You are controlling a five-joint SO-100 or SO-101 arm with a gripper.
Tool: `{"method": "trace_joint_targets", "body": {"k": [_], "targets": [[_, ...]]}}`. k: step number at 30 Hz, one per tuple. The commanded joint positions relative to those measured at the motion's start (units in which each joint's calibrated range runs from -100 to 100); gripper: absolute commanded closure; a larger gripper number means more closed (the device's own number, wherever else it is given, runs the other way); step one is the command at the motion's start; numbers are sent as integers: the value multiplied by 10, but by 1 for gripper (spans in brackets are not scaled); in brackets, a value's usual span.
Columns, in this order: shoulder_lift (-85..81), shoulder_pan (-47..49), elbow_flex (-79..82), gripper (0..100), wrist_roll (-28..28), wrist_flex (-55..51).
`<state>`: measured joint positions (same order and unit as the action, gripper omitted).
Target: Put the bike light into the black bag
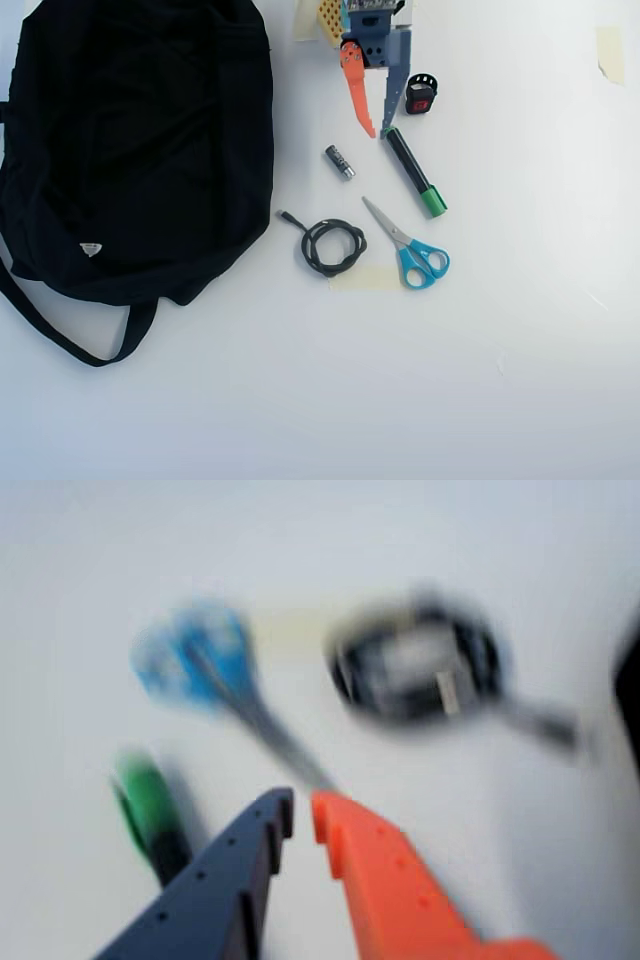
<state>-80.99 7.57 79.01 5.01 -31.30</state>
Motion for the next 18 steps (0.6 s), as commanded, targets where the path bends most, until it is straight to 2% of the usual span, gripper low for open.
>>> {"method": "trace_joint_targets", "body": {"k": [1,5,18], "targets": [[80,9,-87,98,-1,90],[166,10,-141,98,-4,147],[364,8,-287,98,-5,233]]}}
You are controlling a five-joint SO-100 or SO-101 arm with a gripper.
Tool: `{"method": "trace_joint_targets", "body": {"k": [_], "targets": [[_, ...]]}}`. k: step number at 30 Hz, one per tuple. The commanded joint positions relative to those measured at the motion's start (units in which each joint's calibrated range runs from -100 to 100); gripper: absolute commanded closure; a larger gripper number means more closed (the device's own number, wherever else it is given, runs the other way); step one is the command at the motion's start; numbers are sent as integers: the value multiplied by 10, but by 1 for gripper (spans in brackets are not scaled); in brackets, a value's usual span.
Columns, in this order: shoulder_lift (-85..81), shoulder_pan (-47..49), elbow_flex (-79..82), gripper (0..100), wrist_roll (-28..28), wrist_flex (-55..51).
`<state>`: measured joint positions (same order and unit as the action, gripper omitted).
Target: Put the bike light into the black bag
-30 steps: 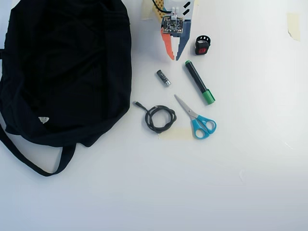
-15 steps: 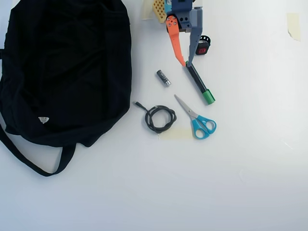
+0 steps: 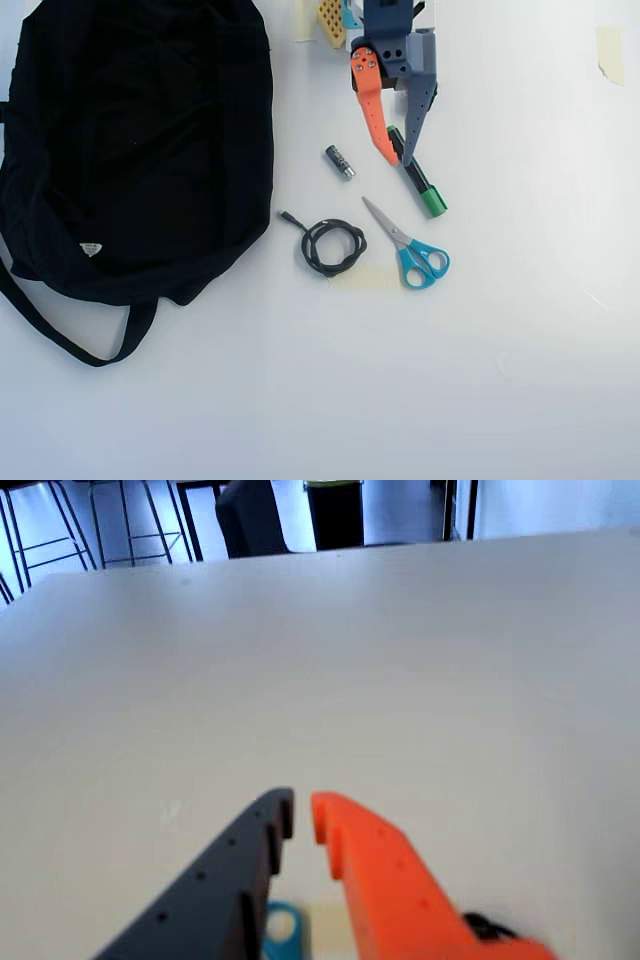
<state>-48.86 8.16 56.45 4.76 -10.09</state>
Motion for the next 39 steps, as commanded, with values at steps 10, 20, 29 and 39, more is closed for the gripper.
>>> {"method": "trace_joint_targets", "body": {"k": [10,20,29,39], "targets": [[206,-2,-262,98,-4,20],[317,-4,-386,98,-43,16],[383,-19,-454,98,-43,16],[376,-34,-443,98,-38,-6]]}}
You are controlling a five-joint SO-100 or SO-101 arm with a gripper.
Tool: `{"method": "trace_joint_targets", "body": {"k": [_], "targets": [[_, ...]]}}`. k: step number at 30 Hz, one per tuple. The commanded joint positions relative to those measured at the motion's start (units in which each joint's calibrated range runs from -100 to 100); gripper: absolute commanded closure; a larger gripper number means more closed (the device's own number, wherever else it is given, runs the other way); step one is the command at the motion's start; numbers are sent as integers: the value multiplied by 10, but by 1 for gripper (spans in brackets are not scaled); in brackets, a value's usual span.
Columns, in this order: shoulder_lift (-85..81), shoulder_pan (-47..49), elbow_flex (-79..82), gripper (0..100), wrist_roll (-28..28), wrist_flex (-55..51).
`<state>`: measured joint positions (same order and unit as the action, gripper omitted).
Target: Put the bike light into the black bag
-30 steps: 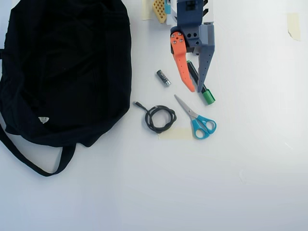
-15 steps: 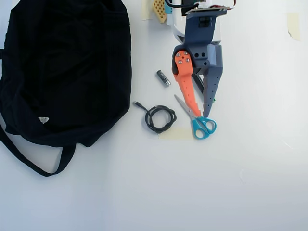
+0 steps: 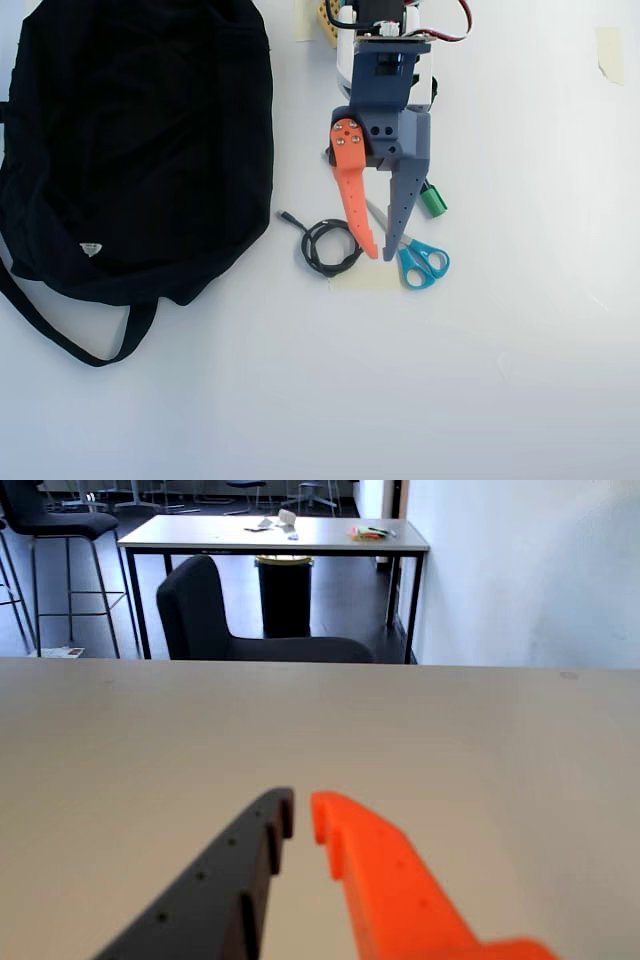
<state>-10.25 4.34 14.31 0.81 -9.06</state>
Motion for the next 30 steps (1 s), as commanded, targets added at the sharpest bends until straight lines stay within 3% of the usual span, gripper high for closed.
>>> {"method": "trace_joint_targets", "body": {"k": [1,8,12,19,23,30], "targets": [[-14,8,-22,98,2,-47],[-17,40,-58,98,-3,-297],[-17,61,-95,98,-3,-505],[-17,76,-152,98,-4,-739],[-16,98,-154,98,-4,-830],[-14,117,-148,98,-3,-900]]}}
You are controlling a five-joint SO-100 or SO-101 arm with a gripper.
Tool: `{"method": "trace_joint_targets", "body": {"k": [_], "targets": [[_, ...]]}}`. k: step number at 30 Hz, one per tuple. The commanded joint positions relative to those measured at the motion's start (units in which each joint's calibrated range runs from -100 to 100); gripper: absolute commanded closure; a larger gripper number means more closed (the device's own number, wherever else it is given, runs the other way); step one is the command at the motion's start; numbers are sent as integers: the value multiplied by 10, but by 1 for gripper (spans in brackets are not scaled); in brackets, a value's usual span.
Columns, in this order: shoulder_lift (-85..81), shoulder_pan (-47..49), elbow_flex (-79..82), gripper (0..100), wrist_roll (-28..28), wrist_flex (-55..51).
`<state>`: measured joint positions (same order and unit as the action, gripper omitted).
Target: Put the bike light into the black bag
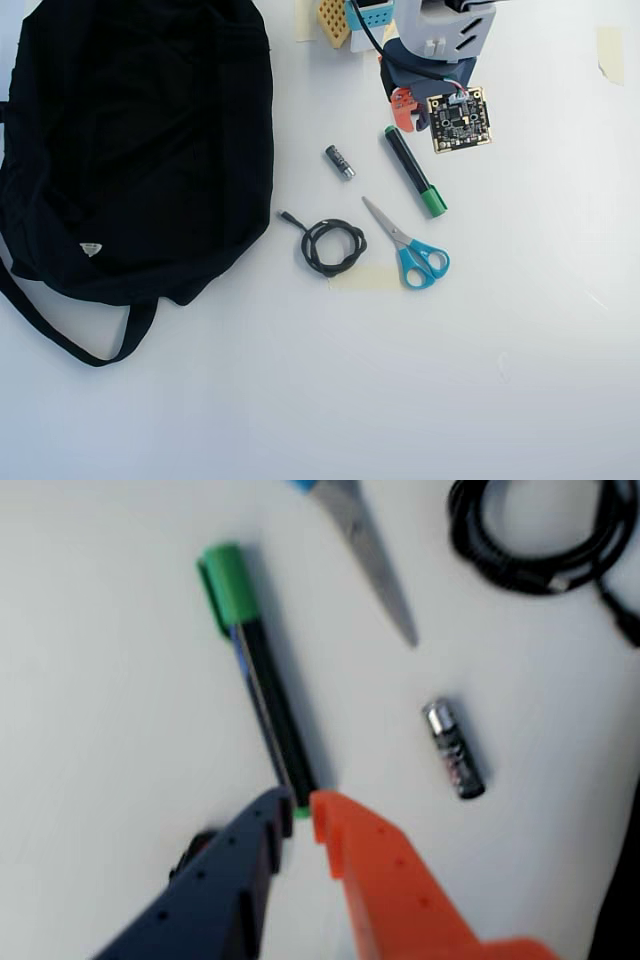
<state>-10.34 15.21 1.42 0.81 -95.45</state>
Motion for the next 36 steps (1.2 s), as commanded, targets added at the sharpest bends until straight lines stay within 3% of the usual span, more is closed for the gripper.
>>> {"method": "trace_joint_targets", "body": {"k": [1,21,25,36], "targets": [[-14,9,-16,98,-4,-38],[-14,27,33,98,7,-39],[-6,49,56,98,73,-39],[-16,113,80,98,182,-39]]}}
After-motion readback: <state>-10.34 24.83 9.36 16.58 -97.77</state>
